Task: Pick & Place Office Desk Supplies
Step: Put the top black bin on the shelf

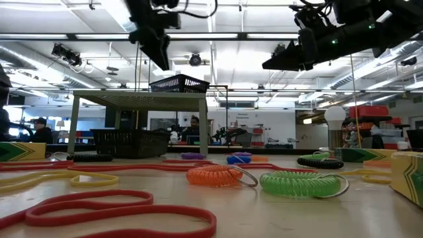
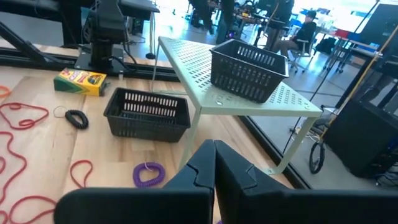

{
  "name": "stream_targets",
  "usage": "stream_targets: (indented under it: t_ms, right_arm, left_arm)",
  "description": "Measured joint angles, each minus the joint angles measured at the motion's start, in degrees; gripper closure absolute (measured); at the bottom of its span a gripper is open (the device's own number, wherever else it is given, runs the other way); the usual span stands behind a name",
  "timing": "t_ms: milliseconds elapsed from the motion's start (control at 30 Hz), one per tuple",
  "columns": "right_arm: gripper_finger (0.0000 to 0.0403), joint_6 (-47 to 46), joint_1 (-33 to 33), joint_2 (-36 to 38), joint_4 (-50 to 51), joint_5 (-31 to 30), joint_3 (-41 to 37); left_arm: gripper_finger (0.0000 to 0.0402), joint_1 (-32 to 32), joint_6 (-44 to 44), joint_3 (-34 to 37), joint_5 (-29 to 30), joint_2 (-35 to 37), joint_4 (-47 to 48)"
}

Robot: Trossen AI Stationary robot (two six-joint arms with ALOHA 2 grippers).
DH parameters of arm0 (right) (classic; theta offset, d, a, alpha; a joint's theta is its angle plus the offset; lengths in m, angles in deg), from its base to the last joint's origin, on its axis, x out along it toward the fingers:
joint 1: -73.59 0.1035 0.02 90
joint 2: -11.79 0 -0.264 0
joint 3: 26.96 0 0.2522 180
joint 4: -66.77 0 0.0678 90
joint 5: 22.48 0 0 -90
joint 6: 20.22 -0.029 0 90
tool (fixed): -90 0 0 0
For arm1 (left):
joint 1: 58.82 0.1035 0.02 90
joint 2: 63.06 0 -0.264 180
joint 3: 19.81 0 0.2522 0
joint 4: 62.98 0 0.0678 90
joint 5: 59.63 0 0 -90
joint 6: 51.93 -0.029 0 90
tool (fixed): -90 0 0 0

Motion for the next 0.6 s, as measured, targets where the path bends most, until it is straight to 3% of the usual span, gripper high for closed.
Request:
stream_targets:
  t_ms: [267,600]
  right_arm:
    - [0.0398,1.03,0.0,0.0,0.65,0.2,0.0]
    - [0.0398,1.47,0.0,0.0,0.37,0.18,0.0]
  left_arm:
    - [0.0266,0.68,-9.93,-2.74,0.81,-4.7,1.79]
    - [0.0266,0.68,-12.7,-2.74,2.19,-7.05,3.2]
